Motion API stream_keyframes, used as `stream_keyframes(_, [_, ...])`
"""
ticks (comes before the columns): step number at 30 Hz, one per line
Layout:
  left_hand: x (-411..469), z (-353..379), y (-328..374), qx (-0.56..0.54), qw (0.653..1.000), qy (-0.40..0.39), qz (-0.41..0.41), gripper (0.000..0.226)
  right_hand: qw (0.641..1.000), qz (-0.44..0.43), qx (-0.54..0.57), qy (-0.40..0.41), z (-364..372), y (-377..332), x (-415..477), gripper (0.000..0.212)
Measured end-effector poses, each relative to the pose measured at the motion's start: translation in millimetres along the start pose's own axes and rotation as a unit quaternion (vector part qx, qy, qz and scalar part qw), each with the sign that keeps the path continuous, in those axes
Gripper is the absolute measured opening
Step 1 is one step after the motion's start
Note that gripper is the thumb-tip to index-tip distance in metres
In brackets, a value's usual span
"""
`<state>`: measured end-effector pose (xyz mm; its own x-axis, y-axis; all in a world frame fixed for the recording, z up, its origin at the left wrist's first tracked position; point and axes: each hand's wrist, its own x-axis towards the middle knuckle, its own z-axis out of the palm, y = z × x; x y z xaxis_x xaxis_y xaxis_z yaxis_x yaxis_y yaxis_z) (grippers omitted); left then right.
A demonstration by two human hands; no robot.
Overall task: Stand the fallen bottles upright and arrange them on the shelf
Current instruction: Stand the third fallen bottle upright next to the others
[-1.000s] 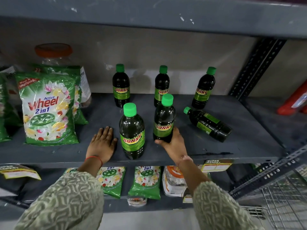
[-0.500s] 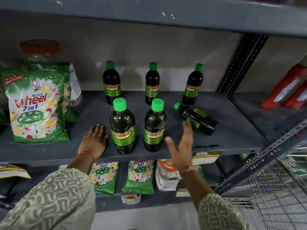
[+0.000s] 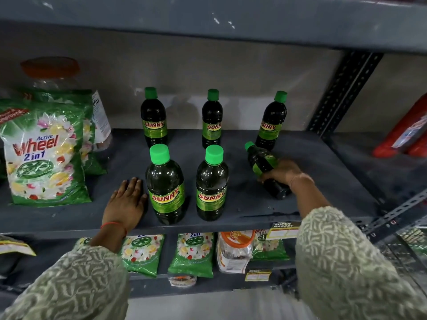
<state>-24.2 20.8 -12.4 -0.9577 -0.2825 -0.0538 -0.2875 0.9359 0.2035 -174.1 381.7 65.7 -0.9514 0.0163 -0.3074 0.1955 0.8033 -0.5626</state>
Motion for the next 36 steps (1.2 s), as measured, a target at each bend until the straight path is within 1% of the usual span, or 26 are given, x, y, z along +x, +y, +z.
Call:
stream_keyframes(1, [1,0,0,0.002,1.0,0.0,-0.001,0.054,0.999,-0.015,0.016,0.027,8,-3,3,0.066])
stream_keyframes(3, [2,0,0,0.001,1.0,-0.001,-0.002,0.054,0.99,-0.041,0.07,0.113,26,-10,4,0.086])
stream_keyframes(5, [2,-1,0,0.0,1.0,-0.004,-0.003,0.054,0.961,-0.062,0.177,0.204,43,-22,-4,0.086])
stream_keyframes(7, [0,-2,0,0.008,1.0,-0.007,0.001,0.055,0.928,-0.082,0.241,0.273,58,-32,-14,0.089])
stream_keyframes(8, [0,-1,1,0.011,1.0,-0.007,0.003,0.055,0.915,-0.092,0.26,0.293,66,-35,-17,0.094])
stream_keyframes(10, [1,-2,0,0.011,1.0,-0.007,0.003,0.054,0.904,-0.101,0.27,0.317,79,-37,-20,0.104])
stream_keyframes(12, [1,-1,-1,0.009,1.0,-0.008,0.002,0.054,0.899,-0.1,0.271,0.33,90,-36,-21,0.105])
stream_keyframes(14, [1,-1,-1,0.011,1.0,-0.008,0.003,0.054,0.896,-0.103,0.267,0.34,94,-36,-24,0.101])
stream_keyframes(16, [1,-2,-1,0.008,1.0,-0.009,0.005,0.055,0.897,-0.098,0.273,0.333,95,-33,-23,0.093])
stream_keyframes(19, [1,-2,0,-0.001,1.0,-0.007,0.006,0.055,0.896,-0.124,0.299,0.304,97,-24,-25,0.084])
stream_keyframes(20, [1,-2,0,-0.001,1.0,-0.008,0.006,0.055,0.895,-0.13,0.304,0.299,98,-24,-27,0.086])
stream_keyframes(21, [1,-1,-1,0.0,1.0,-0.008,0.006,0.055,0.896,-0.134,0.302,0.297,99,-23,-26,0.093])
stream_keyframes(23, [1,0,-2,0.003,1.0,-0.009,0.006,0.055,0.912,-0.109,0.258,0.299,99,-24,-24,0.11])
stream_keyframes(24, [1,0,-3,0.005,1.0,-0.01,0.006,0.055,0.918,-0.101,0.244,0.297,98,-25,-26,0.11])
stream_keyframes(25, [1,0,-3,0.005,1.0,-0.01,0.006,0.055,0.917,-0.108,0.25,0.29,97,-24,-24,0.104])
stream_keyframes(27, [1,0,-2,-0.003,1.0,-0.008,0.007,0.055,0.913,-0.122,0.302,0.243,93,-16,-22,0.086])
stream_keyframes(28, [1,0,-1,-0.009,1.0,-0.006,0.006,0.055,0.916,-0.122,0.328,0.196,88,-11,-22,0.079])
stream_keyframes(30, [2,0,-1,-0.011,1.0,-0.001,0.007,0.055,0.921,-0.131,0.358,0.086,75,-1,-15,0.076])
stream_keyframes(32, [1,0,-1,-0.015,1.0,-0.001,0.006,0.055,0.928,-0.147,0.341,-0.008,61,6,-10,0.077])
stream_keyframes(33, [1,-1,-1,-0.018,1.0,-0.001,0.004,0.054,0.93,-0.156,0.33,-0.035,57,9,-7,0.079])
stream_keyframes(34, [0,-1,-1,-0.02,1.0,0.0,0.002,0.054,0.933,-0.157,0.32,-0.04,56,8,-7,0.085])
stream_keyframes(35, [0,-1,0,-0.02,1.0,0.001,0.001,0.054,0.93,-0.155,0.332,-0.032,58,6,-7,0.096])
stream_keyframes(36, [0,-2,0,-0.022,1.0,0.003,0.002,0.054,0.933,-0.149,0.326,0.008,62,2,-11,0.109])
